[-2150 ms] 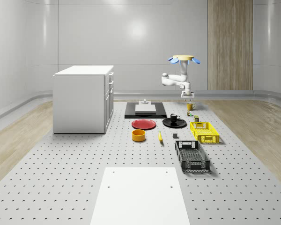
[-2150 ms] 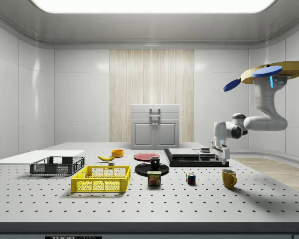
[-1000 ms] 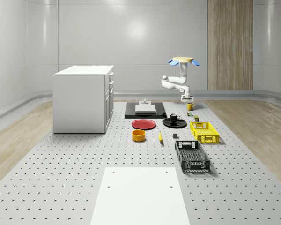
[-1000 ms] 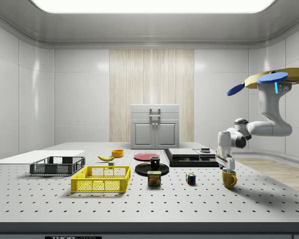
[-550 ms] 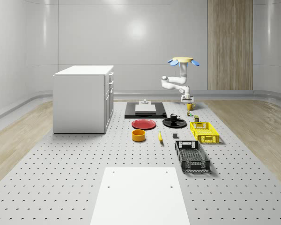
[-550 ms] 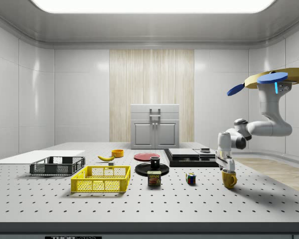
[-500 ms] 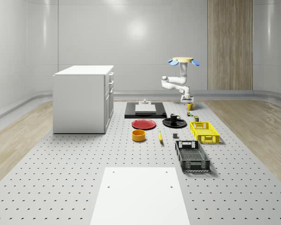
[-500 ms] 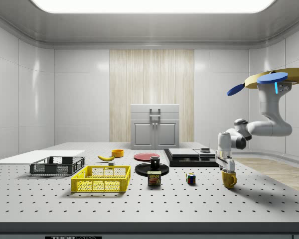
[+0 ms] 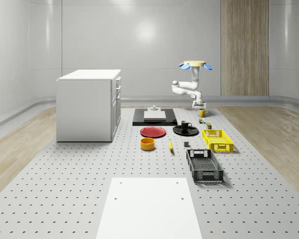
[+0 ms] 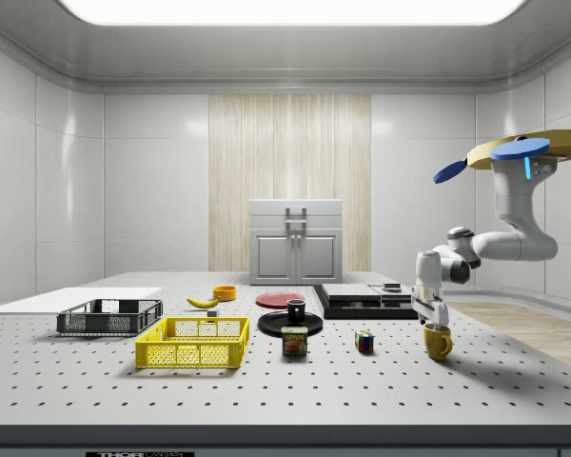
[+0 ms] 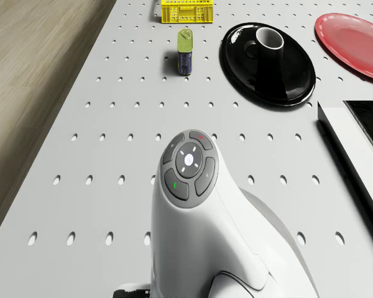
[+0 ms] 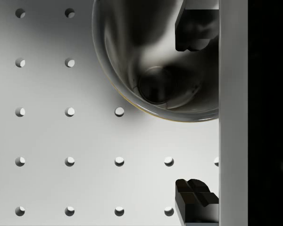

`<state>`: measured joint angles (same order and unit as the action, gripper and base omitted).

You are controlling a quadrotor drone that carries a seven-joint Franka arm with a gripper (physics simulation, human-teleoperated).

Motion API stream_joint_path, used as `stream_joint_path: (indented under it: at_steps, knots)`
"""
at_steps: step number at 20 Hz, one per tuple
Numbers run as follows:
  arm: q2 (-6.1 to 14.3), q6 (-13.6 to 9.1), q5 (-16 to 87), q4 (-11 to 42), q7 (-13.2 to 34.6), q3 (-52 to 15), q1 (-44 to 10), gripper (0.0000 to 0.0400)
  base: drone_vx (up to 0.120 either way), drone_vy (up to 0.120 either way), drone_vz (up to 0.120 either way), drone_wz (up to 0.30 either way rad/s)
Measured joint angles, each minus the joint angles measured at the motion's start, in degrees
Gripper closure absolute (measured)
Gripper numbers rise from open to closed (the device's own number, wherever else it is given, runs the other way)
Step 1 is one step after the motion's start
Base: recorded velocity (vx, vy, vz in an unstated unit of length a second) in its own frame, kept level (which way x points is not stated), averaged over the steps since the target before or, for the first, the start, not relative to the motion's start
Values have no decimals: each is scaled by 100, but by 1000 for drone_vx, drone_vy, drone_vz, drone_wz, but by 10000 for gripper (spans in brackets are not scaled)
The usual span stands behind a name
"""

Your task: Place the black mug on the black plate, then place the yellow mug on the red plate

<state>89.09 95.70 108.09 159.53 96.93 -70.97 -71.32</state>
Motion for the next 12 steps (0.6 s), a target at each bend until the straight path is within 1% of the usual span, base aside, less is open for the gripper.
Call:
stream_joint_path:
  at_steps: [2,3,4,5,7,9,12]
  knots:
    - [-5,-8,-4,2,-2,-6,3,0,0,0,0,0]
    - [-8,-11,-4,3,-2,-8,5,64,0,0,0,0]
    - [-10,-14,-5,4,-3,-9,6,114,0,0,0,0]
    - [-13,-17,-5,4,-4,-10,7,153,0,0,0,0]
    - [-18,-22,-5,5,-5,-12,9,207,0,0,0,0]
    - [-22,-27,-4,6,-6,-13,11,240,0,0,0,0]
    - [-29,-34,-3,7,-8,-13,14,266,0,0,0,0]
